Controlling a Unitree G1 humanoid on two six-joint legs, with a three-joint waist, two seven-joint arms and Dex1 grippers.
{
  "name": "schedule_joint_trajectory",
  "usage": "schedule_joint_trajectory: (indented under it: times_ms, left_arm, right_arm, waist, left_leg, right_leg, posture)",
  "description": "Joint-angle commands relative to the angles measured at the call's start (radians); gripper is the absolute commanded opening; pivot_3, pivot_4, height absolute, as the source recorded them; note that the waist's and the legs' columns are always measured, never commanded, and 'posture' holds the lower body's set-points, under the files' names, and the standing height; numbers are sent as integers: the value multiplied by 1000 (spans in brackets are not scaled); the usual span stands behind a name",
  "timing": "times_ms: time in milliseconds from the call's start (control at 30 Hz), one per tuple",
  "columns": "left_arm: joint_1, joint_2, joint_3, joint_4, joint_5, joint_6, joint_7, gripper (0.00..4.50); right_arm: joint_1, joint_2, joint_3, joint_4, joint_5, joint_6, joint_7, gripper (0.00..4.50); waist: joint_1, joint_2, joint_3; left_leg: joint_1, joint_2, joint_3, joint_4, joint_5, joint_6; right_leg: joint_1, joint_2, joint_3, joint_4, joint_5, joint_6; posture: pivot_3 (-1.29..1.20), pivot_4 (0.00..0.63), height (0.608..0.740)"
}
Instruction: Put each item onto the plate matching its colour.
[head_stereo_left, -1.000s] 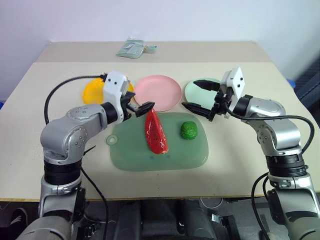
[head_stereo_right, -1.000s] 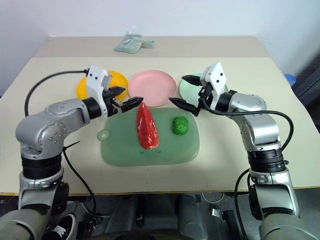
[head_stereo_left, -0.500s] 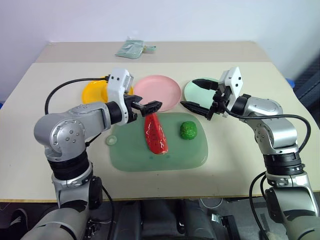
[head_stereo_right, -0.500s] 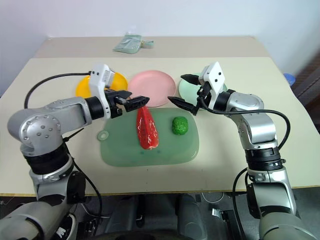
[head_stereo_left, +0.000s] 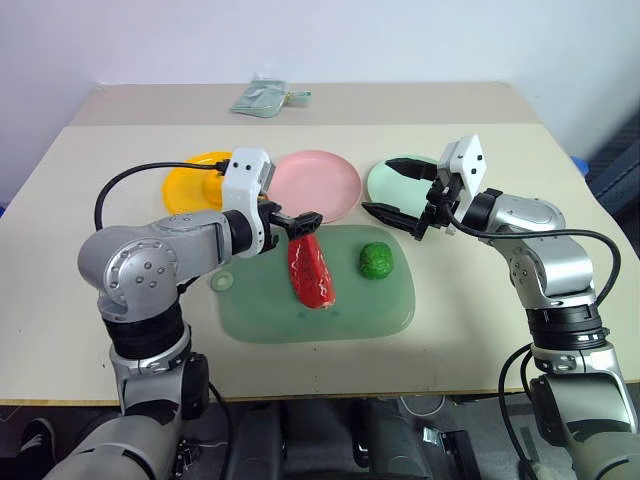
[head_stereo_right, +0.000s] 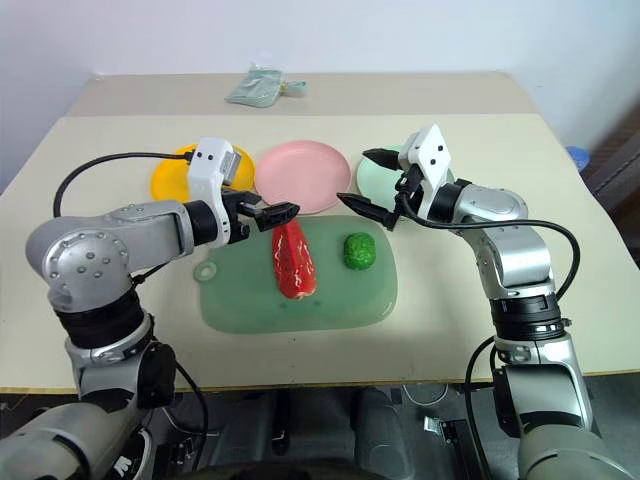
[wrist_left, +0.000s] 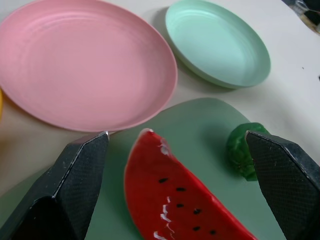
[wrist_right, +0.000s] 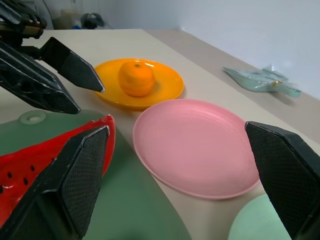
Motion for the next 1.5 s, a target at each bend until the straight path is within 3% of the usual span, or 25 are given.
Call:
schedule_joint_trajectory:
  times_ms: [33,167,533,833,1267,1500]
  left_arm:
    - [15,32,2,3,-87,8,31,4481]
    - [25,11,17,40,-144,8,74,4481]
    - [49,-35,-65,84,-85,4,81,4481]
    - [12,86,-215,139,17,-156,-107,4481]
    - [67,144,-333,85,98,-257,-234,4481]
    - [71,175,-379,84,164,-309,-269,1136]
  right_arm:
    - [-21,3,-15,-2,1,-27,6,4500]
    - [-18,8,-12,5,-6,-39,6,4500]
    - [-21,7,-8,4,-13,-45,8,4500]
    - [-21,14,-1,2,-17,-44,5,4500]
    - [-17,7,-6,6,-25,-51,3,4500]
    - [-21,7,-6,14,-31,-58,4,4500]
  waist:
    - [-1,0,0]
    - [2,0,0]
    - [1,0,0]
    - [2,0,0]
    - [2,0,0]
    - [2,0,0]
  left_leg:
    - [0,0,0,0,0,0]
    - [0,0,0,0,0,0]
    - [0,0,0,0,0,0]
    - [0,0,0,0,0,0]
    - [0,0,0,0,0,0]
    - [0,0,0,0,0,0]
  right_leg:
    - [0,0,0,0,0,0]
    - [0,0,0,0,0,0]
    - [0,0,0,0,0,0]
    - [0,0,0,0,0,0]
    - [0,0,0,0,0,0]
    - [0,0,0,0,0,0]
  posture:
    - [0,150,740]
    - [0,150,740]
    - [0,150,740]
    - [0,150,740]
    - [0,150,740]
    - [0,150,740]
